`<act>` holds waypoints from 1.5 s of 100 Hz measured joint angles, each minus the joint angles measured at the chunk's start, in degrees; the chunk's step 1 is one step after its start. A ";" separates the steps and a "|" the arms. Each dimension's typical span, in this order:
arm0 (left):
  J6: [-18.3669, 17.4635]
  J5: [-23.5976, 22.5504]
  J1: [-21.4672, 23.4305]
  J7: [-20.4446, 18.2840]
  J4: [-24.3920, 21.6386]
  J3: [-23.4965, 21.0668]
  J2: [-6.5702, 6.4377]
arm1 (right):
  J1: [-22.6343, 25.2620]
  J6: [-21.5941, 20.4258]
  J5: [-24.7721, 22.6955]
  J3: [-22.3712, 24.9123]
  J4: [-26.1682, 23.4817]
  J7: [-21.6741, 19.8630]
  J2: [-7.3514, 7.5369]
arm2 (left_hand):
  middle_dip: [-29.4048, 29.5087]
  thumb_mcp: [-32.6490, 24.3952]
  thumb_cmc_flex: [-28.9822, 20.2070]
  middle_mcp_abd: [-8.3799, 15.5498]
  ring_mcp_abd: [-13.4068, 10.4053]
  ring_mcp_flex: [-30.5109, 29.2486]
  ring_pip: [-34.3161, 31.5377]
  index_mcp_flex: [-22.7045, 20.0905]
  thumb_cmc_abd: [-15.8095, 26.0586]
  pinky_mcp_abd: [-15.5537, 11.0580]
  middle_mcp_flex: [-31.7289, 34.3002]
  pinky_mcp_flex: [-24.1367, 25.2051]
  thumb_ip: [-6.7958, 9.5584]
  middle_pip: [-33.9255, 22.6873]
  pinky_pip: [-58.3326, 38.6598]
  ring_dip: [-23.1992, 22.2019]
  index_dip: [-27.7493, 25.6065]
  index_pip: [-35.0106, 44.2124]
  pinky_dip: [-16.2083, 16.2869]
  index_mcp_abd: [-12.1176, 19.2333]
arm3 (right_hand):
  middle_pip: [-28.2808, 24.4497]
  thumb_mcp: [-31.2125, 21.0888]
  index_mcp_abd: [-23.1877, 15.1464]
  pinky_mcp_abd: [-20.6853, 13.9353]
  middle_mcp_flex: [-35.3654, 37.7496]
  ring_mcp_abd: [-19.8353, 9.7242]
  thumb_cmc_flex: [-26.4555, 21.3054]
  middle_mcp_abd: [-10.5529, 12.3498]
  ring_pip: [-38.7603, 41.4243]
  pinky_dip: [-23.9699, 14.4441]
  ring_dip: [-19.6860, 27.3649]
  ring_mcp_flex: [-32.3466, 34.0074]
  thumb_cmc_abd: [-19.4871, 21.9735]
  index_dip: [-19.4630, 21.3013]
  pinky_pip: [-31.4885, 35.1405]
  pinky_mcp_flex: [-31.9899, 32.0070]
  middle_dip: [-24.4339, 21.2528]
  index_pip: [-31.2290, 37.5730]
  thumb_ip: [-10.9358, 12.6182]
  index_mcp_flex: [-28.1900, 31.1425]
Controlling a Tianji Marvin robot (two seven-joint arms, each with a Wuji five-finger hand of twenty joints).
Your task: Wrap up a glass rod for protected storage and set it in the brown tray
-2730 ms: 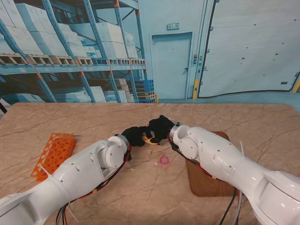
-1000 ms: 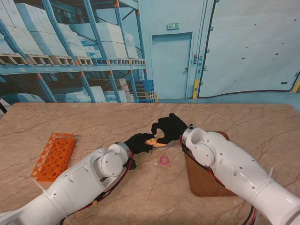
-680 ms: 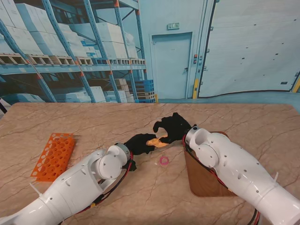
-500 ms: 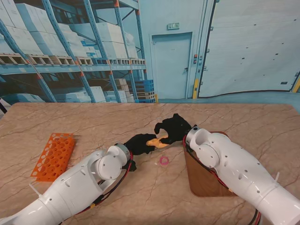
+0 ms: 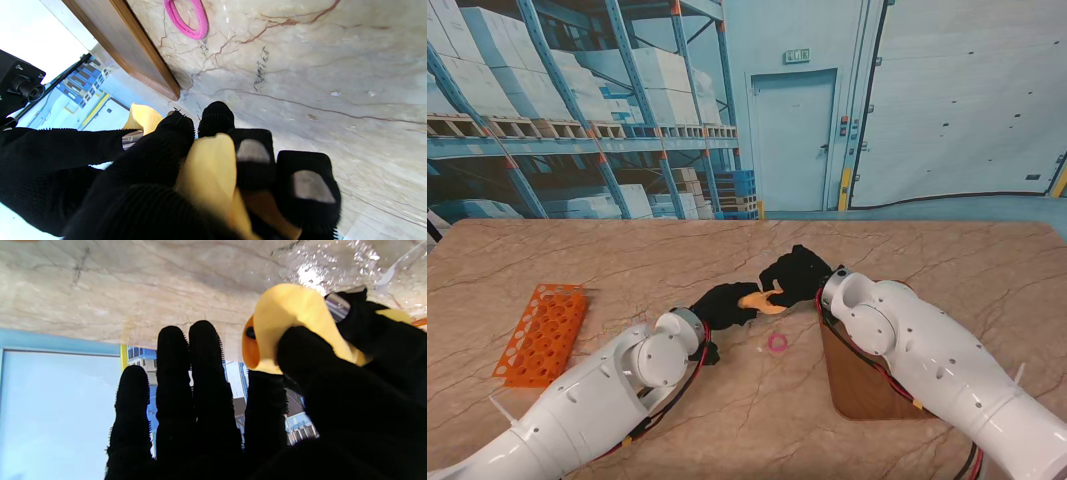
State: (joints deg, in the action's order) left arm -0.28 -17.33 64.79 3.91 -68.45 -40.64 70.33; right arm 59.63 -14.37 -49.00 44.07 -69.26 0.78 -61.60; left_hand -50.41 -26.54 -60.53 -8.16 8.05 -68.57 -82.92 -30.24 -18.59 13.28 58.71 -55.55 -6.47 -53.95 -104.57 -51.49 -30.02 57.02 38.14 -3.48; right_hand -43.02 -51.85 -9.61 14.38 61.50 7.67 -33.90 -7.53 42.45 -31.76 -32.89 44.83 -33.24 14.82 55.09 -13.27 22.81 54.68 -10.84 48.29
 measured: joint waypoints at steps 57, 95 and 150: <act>1.68 -0.81 -1.64 -4.58 -0.44 1.59 -1.02 | 0.17 0.26 -0.44 -0.13 -3.00 -3.95 0.38 | 17.15 -18.17 26.31 -1.92 9.20 37.08 41.18 7.35 -11.31 7.34 -22.02 46.13 0.24 23.82 35.79 10.10 2.55 -20.92 3.00 -3.46 | 0.87 -1.80 1.90 0.59 2.94 0.14 -0.38 0.02 0.16 0.00 -0.10 1.94 -0.75 -1.91 -0.01 -0.64 -0.82 0.48 -1.17 2.88; 2.30 1.15 -2.06 -2.91 1.08 2.21 -0.20 | -1.35 1.41 1.67 -2.58 -3.28 -7.01 0.45 | 28.82 -15.20 25.50 -5.45 6.98 51.50 61.45 13.08 -11.17 -1.25 -34.62 56.86 0.24 34.93 60.41 28.91 5.80 -26.31 -14.39 -3.39 | 0.87 -1.80 2.47 0.59 2.94 0.15 -1.02 0.02 0.17 0.00 -0.29 1.94 -0.72 -1.91 -0.01 -0.64 -0.82 0.57 -1.19 2.88; 1.81 8.83 -2.17 -3.29 3.10 1.96 1.96 | -2.06 1.70 2.17 -3.02 -3.26 -7.76 0.33 | 19.14 6.14 -2.14 -5.46 11.66 13.61 25.02 1.67 0.99 11.76 -5.34 15.44 0.18 19.79 23.72 20.11 7.02 -9.54 -4.89 -2.94 | 0.70 -1.80 2.93 0.59 2.95 0.18 -1.03 0.02 0.81 0.00 -0.81 1.94 -0.63 -1.91 -0.08 -0.59 -0.83 1.17 -1.20 3.68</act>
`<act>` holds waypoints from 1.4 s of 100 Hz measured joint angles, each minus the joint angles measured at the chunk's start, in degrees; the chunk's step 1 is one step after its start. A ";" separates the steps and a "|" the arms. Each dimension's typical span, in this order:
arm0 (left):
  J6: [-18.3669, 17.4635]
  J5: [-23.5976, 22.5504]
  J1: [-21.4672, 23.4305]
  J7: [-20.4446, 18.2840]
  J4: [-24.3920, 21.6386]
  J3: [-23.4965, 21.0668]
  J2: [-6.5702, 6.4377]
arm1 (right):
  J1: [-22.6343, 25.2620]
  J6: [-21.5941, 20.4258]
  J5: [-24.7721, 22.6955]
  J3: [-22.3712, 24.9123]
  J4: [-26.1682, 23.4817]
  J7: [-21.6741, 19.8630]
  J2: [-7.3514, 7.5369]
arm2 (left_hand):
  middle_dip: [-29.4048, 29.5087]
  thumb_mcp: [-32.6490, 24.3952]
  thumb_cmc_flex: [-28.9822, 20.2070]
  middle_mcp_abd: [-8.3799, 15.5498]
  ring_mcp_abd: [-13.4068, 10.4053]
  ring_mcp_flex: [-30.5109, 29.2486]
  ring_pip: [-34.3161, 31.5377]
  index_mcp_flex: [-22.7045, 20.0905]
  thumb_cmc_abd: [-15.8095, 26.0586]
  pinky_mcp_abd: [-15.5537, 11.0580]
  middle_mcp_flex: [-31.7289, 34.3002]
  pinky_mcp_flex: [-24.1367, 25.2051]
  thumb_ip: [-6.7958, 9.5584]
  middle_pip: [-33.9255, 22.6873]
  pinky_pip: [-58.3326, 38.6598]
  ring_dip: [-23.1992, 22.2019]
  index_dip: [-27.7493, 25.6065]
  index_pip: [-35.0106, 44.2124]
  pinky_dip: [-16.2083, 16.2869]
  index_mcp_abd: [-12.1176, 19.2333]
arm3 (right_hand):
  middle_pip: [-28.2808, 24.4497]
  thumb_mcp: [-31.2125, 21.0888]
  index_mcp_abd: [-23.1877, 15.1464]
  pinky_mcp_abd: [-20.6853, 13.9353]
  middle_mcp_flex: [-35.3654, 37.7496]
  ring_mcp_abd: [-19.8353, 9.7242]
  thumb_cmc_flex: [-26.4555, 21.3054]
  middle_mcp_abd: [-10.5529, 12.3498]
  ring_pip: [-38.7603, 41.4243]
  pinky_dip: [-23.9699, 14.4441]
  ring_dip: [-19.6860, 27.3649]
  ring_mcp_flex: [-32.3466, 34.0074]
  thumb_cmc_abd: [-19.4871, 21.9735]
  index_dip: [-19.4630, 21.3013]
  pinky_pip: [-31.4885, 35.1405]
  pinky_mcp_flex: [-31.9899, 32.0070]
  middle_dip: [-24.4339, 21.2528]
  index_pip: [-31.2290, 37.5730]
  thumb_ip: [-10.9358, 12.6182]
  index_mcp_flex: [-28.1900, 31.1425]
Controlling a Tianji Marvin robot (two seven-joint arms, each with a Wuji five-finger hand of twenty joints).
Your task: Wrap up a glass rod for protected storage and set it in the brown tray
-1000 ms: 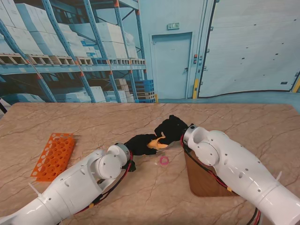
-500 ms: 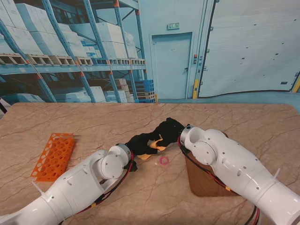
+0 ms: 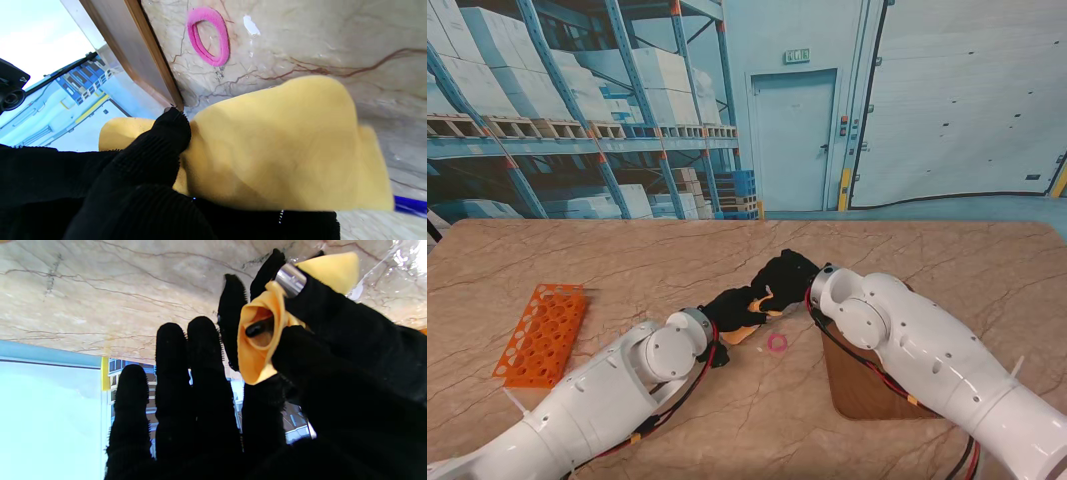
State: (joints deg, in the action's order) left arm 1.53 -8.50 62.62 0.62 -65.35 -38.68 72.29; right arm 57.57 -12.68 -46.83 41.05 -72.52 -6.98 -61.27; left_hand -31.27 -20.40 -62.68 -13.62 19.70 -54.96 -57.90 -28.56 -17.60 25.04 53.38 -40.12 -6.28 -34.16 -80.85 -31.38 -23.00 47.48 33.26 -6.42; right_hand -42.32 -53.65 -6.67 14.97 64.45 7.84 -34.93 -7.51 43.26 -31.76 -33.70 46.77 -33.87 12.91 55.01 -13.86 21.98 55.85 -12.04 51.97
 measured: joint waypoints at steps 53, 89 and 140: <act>-1.32 -4.95 1.35 5.26 -0.47 -0.54 0.18 | 3.36 1.80 -1.81 5.02 -4.12 -3.28 0.34 | -26.03 -23.82 31.85 13.30 -18.70 -15.72 -35.49 0.87 -11.70 -20.45 8.99 -22.19 0.12 -29.38 -23.53 -17.47 -6.37 5.09 17.27 -1.76 | -0.19 -0.68 0.02 0.00 -13.31 0.02 5.13 -1.11 -0.87 -1.79 -0.12 -7.51 -2.08 10.12 -2.63 2.06 0.84 -11.46 2.84 -8.48; -2.51 -0.93 4.40 6.17 -3.70 -3.89 0.30 | 11.60 2.62 -3.68 14.53 -10.85 1.70 0.42 | -25.81 14.52 9.01 10.87 -16.87 -15.72 -35.56 3.41 13.68 -19.06 8.95 -22.21 0.86 -29.21 -23.53 -17.51 -2.08 0.59 19.57 0.36 | 0.96 3.12 1.65 -0.02 -24.48 -0.01 8.59 -3.15 -2.82 -2.66 -0.12 -11.06 -0.82 16.44 -3.61 2.90 0.85 -20.13 6.42 -18.65; -4.70 -2.00 9.43 5.80 -11.47 -9.32 -1.57 | 22.20 -0.48 -9.48 24.84 -18.15 8.63 0.25 | -19.10 -23.56 16.02 7.93 -15.11 -15.72 -35.56 0.00 -2.79 -17.29 8.90 -22.21 0.70 -25.52 -23.71 -17.53 -8.33 14.81 21.63 1.49 | 0.90 3.70 1.67 -0.07 -26.09 -0.01 8.59 -3.32 -2.82 -3.39 -0.12 -10.88 -0.82 17.19 -3.62 2.83 0.85 -19.91 6.42 -19.34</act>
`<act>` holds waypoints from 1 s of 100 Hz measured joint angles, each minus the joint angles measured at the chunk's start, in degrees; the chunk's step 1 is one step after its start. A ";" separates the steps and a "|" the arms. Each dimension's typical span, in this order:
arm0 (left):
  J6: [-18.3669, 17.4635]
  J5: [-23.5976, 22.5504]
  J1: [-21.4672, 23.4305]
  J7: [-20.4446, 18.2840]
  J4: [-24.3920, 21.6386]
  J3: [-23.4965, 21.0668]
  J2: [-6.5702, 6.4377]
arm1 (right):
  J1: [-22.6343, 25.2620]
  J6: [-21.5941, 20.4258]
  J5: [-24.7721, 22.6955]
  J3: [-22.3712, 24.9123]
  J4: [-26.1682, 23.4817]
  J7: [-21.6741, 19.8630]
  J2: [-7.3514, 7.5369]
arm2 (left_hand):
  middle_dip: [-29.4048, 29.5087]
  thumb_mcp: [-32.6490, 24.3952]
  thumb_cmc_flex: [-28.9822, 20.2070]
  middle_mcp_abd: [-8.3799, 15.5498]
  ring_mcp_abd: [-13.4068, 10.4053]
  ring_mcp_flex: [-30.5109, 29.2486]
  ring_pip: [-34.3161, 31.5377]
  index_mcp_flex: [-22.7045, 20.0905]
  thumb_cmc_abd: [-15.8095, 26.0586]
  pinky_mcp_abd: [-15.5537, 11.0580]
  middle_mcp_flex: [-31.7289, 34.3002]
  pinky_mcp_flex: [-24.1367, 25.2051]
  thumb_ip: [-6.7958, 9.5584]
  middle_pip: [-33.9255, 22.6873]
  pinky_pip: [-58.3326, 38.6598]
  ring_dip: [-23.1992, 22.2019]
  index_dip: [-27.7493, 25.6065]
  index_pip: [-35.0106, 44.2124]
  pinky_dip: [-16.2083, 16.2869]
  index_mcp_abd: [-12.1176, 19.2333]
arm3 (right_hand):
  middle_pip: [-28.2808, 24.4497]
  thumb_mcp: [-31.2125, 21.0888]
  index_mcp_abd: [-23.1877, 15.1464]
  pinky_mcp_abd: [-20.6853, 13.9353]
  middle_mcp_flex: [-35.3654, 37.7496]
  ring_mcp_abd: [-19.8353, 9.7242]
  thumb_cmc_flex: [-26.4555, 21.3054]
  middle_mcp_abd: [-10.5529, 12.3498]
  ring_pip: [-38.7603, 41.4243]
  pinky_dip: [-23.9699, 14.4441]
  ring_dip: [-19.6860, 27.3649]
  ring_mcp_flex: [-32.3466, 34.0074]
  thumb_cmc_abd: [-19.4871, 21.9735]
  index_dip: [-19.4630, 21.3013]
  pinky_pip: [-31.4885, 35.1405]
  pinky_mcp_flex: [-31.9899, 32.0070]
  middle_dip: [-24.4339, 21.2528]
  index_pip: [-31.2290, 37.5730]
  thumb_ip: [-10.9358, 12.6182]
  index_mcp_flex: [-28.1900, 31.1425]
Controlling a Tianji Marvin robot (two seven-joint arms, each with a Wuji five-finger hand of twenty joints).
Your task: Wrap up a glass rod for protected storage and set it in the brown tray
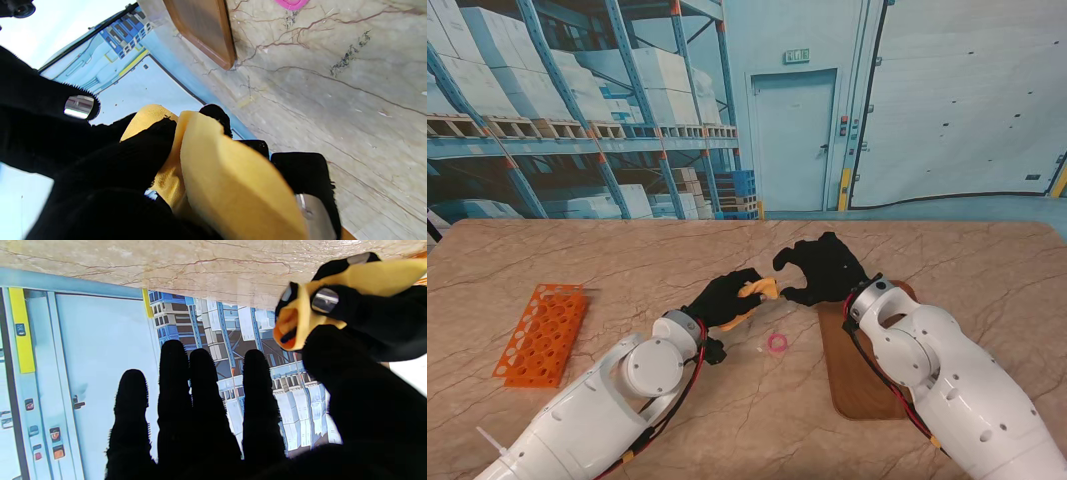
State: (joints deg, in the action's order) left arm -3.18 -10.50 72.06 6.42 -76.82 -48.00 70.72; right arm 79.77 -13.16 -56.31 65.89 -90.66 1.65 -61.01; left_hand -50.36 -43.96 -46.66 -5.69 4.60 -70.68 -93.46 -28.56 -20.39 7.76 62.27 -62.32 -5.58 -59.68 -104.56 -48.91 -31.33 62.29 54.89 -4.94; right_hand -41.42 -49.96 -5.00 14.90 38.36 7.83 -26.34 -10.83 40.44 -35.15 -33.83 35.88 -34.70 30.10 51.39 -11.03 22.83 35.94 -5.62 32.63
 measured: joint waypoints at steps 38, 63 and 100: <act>-0.12 -0.55 4.43 0.65 -4.63 -3.37 -0.93 | 3.09 0.68 -2.24 -0.46 -0.32 0.71 0.98 | 1.32 -14.14 6.50 -1.58 2.18 -0.02 -0.02 -2.41 -5.43 2.20 1.26 0.00 2.88 0.10 -0.17 0.00 -10.26 4.77 2.21 1.13 | -0.22 -1.80 0.00 -0.03 -0.02 -0.01 0.00 -0.32 0.14 0.00 0.00 0.01 0.00 0.36 0.51 -0.09 0.00 2.16 0.00 0.34; -0.06 -1.95 6.77 1.84 -6.28 -4.28 -1.12 | 1.13 2.46 -4.22 -6.16 5.39 4.85 1.21 | 1.32 -14.14 6.51 -1.81 2.34 -0.02 -0.07 -2.41 -5.43 2.40 1.26 0.00 2.89 0.10 -0.24 0.00 -10.27 4.77 2.23 1.10 | -2.36 -6.27 -1.71 -0.07 0.02 -0.12 -0.10 -0.43 2.15 0.00 0.00 0.14 -1.06 0.21 3.06 -1.35 0.00 6.23 0.00 2.09; 0.90 -6.10 9.85 2.05 -8.35 -6.22 -2.00 | -0.04 5.40 -6.99 -11.80 9.17 9.45 1.27 | 1.33 -13.44 6.29 -1.82 2.34 -0.02 -0.47 -2.41 -5.43 2.42 1.26 0.00 2.98 0.11 -0.37 0.00 -10.27 4.77 2.30 0.76 | -5.38 -9.41 -0.85 -1.24 -8.38 -1.09 0.01 -0.43 4.43 1.32 0.00 -1.95 -4.16 5.25 5.45 -0.65 0.03 15.40 2.53 -7.53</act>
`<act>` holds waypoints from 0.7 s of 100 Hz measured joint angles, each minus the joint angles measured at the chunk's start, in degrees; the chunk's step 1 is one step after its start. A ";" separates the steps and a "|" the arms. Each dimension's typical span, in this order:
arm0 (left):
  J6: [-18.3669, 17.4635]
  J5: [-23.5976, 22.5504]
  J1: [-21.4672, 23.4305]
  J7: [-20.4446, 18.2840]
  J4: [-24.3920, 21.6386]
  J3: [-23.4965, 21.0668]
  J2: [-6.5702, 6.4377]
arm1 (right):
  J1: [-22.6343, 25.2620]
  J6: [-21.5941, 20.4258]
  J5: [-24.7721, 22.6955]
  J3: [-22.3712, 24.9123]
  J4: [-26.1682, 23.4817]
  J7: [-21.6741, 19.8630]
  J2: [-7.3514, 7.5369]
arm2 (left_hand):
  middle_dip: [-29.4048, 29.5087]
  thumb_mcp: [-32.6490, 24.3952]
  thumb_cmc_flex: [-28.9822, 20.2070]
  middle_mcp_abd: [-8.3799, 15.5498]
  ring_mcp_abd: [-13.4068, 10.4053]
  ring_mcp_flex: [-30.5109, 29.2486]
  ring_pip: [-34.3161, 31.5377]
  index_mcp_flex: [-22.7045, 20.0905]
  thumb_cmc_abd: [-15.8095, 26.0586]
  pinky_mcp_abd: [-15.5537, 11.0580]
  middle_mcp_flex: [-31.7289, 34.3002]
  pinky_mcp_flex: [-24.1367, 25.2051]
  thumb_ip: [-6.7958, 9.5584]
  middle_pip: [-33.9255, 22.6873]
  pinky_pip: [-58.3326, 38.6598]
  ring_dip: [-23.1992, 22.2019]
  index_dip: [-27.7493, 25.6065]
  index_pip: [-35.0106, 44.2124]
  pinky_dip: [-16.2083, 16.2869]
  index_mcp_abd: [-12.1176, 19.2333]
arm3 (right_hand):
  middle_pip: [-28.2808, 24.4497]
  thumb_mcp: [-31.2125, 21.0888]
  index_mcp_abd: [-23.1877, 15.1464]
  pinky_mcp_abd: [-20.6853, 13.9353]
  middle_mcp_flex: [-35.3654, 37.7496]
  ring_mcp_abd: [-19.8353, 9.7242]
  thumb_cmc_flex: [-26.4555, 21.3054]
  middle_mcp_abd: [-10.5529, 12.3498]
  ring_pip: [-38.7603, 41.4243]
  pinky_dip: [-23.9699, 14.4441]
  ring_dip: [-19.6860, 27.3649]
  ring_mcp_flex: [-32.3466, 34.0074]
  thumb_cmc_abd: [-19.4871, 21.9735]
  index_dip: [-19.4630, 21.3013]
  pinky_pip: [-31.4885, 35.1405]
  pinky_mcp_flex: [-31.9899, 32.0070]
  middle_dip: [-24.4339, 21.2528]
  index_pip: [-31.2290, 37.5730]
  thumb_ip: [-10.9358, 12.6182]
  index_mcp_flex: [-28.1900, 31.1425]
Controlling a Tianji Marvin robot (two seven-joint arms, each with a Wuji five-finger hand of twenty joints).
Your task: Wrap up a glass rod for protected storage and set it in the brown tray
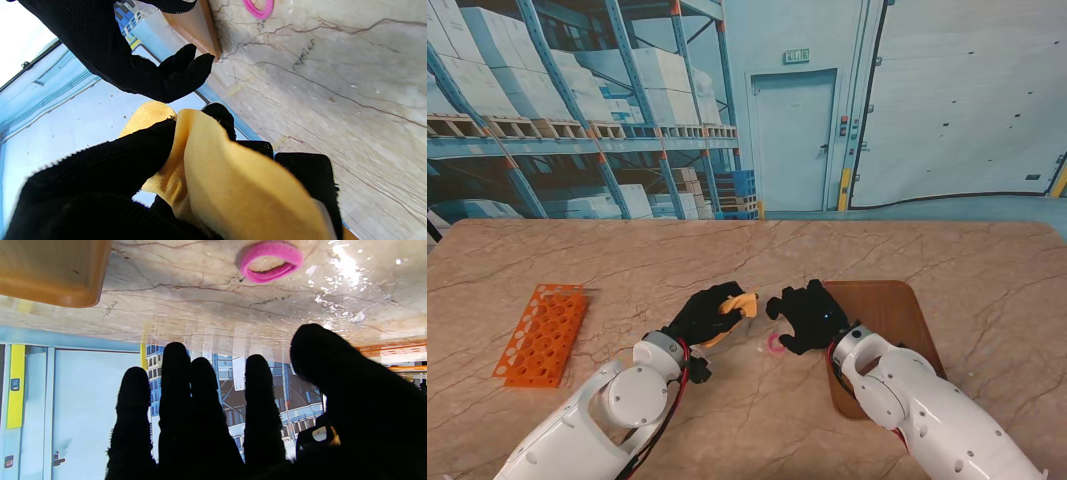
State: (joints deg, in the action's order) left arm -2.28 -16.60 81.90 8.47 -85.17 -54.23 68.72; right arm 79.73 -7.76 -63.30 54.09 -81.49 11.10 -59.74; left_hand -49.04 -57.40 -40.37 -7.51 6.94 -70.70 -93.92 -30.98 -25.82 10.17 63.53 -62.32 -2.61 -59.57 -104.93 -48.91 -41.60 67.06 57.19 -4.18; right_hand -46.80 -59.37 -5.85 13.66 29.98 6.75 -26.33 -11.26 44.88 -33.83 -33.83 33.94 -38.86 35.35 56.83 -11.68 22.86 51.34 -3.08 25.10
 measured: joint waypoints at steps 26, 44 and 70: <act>0.09 -0.57 0.40 1.77 0.13 -0.27 -0.10 | -2.84 1.14 -3.05 -4.57 4.42 4.09 0.22 | 0.00 0.03 0.00 0.00 0.00 0.00 -0.03 0.00 0.00 0.00 0.00 0.00 1.08 0.00 -0.05 0.00 0.00 0.00 0.41 -0.01 | -1.96 1.26 0.72 -0.72 -2.62 -0.18 0.06 -0.05 0.50 0.23 0.00 -1.33 0.67 -0.79 1.99 -0.02 0.67 -0.17 0.00 -2.56; 0.18 -0.69 0.51 1.96 0.13 -0.64 -0.08 | -5.13 1.15 -2.69 -6.29 7.10 5.05 0.21 | 0.00 0.04 0.00 0.00 0.00 0.00 -0.04 0.00 0.00 0.00 0.00 0.00 1.08 0.00 -0.06 0.00 0.07 0.00 0.51 -0.01 | -2.88 1.26 0.83 -0.90 -3.21 -0.56 0.06 -0.07 1.17 0.96 0.13 -1.33 1.19 -1.68 3.15 -0.68 0.71 -0.17 0.00 -3.98; 0.69 -0.64 0.54 1.70 0.09 -0.70 -0.10 | -8.76 1.31 -0.49 -9.32 9.26 3.50 0.14 | 0.00 0.11 0.00 -0.01 0.00 0.00 -0.05 0.00 0.00 0.01 0.01 0.00 1.08 0.00 -0.08 0.00 0.15 0.00 0.52 -0.02 | -3.03 1.26 1.61 -1.43 -4.57 -0.60 0.06 -0.12 1.80 1.86 0.80 -1.33 1.20 -2.75 4.05 -0.72 0.73 -0.17 0.00 -4.86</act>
State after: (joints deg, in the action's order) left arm -1.59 -17.24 82.45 10.16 -85.08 -54.92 68.61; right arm 70.97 -6.45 -63.79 44.77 -72.24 14.60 -59.60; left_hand -49.03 -57.29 -40.37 -7.51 6.94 -70.70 -93.98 -30.98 -25.82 10.18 63.54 -62.32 -1.52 -59.57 -105.00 -48.91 -41.45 67.06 57.72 -4.20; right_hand -49.83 -58.11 -4.24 12.23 25.42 6.14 -26.27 -11.38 46.67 -31.97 -33.02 32.61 -37.66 32.59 60.88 -12.40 23.58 51.17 -3.08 20.23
